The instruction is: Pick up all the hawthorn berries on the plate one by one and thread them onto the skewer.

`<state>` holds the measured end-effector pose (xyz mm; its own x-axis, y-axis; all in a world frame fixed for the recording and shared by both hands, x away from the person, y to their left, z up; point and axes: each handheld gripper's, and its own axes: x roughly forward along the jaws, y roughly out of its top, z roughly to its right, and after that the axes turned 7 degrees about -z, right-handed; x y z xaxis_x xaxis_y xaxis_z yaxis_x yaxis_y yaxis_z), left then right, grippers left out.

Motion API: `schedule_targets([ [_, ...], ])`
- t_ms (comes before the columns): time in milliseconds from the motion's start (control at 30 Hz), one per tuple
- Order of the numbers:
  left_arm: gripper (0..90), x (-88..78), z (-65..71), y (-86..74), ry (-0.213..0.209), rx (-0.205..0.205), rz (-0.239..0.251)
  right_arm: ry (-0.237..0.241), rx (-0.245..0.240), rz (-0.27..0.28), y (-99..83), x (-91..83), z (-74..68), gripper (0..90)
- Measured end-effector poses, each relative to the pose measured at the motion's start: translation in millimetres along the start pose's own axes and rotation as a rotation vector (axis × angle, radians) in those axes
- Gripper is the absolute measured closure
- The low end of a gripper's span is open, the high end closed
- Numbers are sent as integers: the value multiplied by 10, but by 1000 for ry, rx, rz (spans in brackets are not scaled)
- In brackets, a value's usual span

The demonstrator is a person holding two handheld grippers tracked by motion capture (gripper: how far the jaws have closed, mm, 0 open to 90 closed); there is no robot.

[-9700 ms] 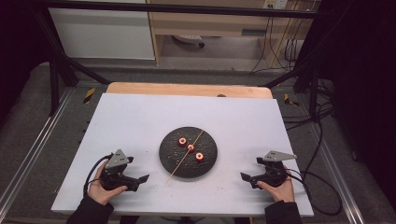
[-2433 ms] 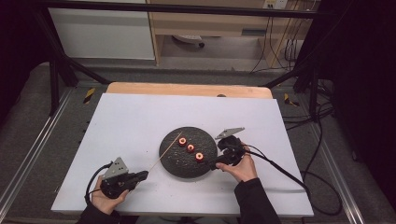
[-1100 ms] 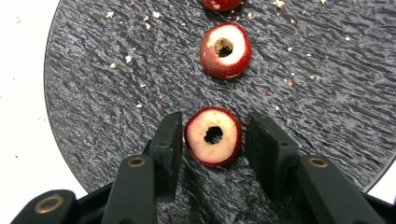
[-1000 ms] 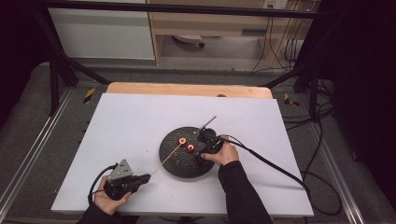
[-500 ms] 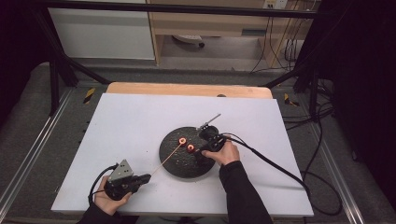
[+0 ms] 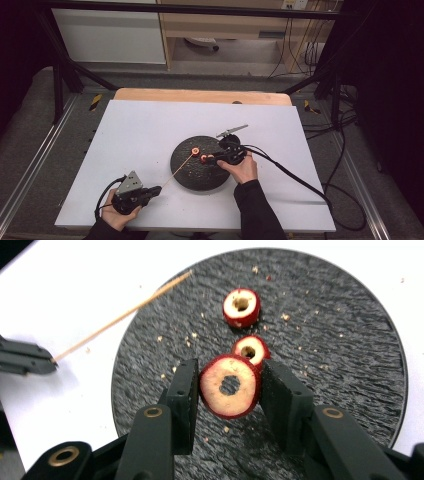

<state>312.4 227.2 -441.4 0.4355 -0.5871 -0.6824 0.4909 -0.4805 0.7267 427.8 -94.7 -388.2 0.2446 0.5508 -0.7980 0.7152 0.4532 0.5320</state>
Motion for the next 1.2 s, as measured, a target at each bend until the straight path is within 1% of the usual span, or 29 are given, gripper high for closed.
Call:
schedule_targets([
  [33, 880, 3, 4, 0, 0, 0, 1, 10, 18, 31, -37, -12, 5, 607],
  [67, 880, 8, 8, 2, 0, 0, 2, 10, 18, 31, -37, -12, 5, 607],
  [133, 880, 14, 12, 2, 0, -1, 1, 17, 26, 64, -76, -19, 16, 607],
  [233, 880, 21, 15, 3, 2, -5, 1, 23, 50, 108, -136, -32, 36, 607],
  [333, 880, 25, 18, 3, 5, -7, 2, 36, 83, 159, -198, -47, 63, 608],
  [467, 880, 34, 24, 7, 10, -13, 7, 52, 120, 237, -287, -32, 95, 608],
  [500, 880, 36, 28, 9, 10, -15, 8, 57, 130, 250, -301, -27, 98, 608],
  [600, 880, 37, 32, 11, 10, -18, 10, 66, 150, 306, -352, 3, 103, 608],
  [667, 880, 36, 32, 11, 11, -19, 10, 74, 164, 355, -388, 18, 105, 608],
  [867, 880, 34, 21, 13, 13, -31, 15, 88, 198, 467, -439, 64, 88, 608],
  [900, 880, 33, 21, 13, 14, -34, 16, 89, 201, 476, -442, 70, 85, 608],
  [967, 880, 33, 21, 14, 15, -34, 18, 91, 210, 514, -446, 91, 73, 608],
  [1000, 880, 33, 22, 16, 15, -36, 19, 92, 216, 545, -446, 106, 64, 608],
  [1033, 880, 34, 22, 17, 15, -37, 21, 92, 216, 545, -446, 106, 64, 608],
  [1100, 880, 35, 27, 21, 14, -40, 26, 97, 228, 566, -441, 110, 56, 608],
  [1133, 880, 35, 29, 23, 14, -40, 27, 95, 225, 591, -441, 114, 56, 608],
  [1200, 880, 37, 37, 26, 14, -40, 31, 102, 234, 614, -435, 112, 47, 608],
])
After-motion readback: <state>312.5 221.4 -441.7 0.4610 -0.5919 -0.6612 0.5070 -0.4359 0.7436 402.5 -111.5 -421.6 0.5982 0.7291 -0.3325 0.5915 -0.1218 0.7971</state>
